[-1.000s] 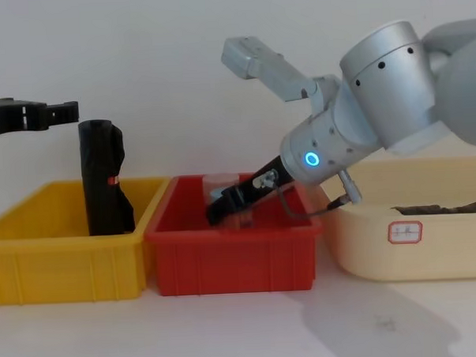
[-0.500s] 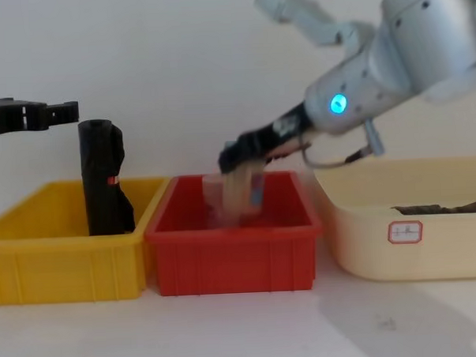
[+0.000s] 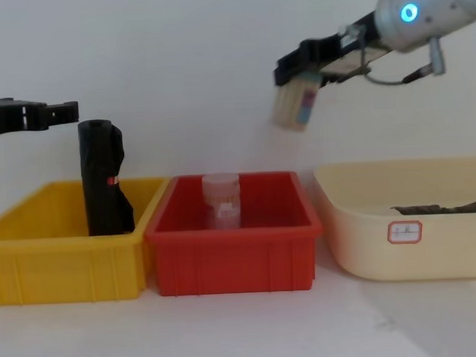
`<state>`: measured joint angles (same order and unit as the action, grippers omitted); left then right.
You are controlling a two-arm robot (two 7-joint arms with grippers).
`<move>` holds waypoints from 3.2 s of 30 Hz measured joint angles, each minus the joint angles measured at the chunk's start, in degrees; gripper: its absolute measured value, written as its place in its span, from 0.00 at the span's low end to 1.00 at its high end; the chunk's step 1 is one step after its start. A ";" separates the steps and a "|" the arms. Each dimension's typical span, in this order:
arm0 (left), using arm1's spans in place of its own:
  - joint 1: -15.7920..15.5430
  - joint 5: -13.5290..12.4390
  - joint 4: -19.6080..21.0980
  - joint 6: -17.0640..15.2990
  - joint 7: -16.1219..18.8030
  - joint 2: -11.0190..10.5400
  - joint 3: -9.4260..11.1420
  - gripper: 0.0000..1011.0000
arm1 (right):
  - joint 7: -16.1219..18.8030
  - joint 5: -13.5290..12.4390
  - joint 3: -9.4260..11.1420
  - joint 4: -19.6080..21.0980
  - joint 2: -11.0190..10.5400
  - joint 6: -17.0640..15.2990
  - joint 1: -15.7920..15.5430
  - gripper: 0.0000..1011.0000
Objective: Pick up the garbage bag with the one hand and transfer it to the other hand.
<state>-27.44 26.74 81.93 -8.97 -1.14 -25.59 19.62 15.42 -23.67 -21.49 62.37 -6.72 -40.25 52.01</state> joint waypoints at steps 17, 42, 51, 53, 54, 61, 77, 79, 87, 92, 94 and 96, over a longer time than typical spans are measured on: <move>0.00 0.00 0.00 0.00 0.00 0.00 0.00 0.99 | -4.37 0.85 3.25 -2.11 -1.54 1.70 -0.50 0.66; -0.01 0.01 0.00 0.00 -0.18 0.02 0.00 0.99 | -7.17 3.57 3.81 -6.39 -2.26 6.00 -1.40 0.99; -0.42 1.10 -0.32 0.67 -3.84 -0.09 0.04 0.99 | -4.16 3.16 3.78 -2.00 -4.26 5.52 -4.38 0.99; -0.49 1.38 -0.38 0.82 -4.69 -0.16 0.06 0.99 | -3.00 2.83 3.71 -0.35 -5.14 5.23 -5.60 0.99; -0.57 1.74 -0.46 1.00 -5.81 -0.22 0.08 0.99 | -2.56 2.69 3.68 0.32 -5.42 5.13 -5.99 0.99; -0.83 3.47 -0.71 1.83 -10.79 -0.63 0.16 0.99 | 1.66 1.35 3.39 6.18 -8.60 4.23 -9.99 0.99; -1.50 8.38 -1.65 3.73 -24.16 -1.80 0.56 0.99 | 12.03 -2.25 2.36 20.44 -17.27 3.64 -20.51 0.99; -1.69 9.22 -1.89 4.02 -26.29 -2.00 0.73 0.99 | 12.89 -2.58 2.28 21.75 -18.07 3.67 -21.51 0.99; -2.18 11.74 -2.47 4.75 -32.29 -2.51 1.31 0.99 | 14.97 -3.36 2.07 24.80 -19.98 3.77 -23.90 0.99; -2.31 12.72 -2.59 5.02 -34.51 -2.71 1.53 0.99 | 15.71 -3.63 2.00 25.86 -20.68 3.82 -24.72 0.99; -2.35 13.09 -2.63 5.14 -35.33 -2.77 1.60 0.99 | 15.98 -3.77 1.97 26.30 -20.95 3.84 -25.09 0.99; -2.39 13.40 -2.68 5.21 -36.04 -2.84 1.68 0.99 | 16.15 -3.82 1.95 26.56 -21.10 3.85 -25.27 0.99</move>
<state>-29.83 40.14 79.25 -3.76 -37.18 -28.43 21.31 31.57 -27.48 -19.53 88.93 -27.82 -36.40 26.74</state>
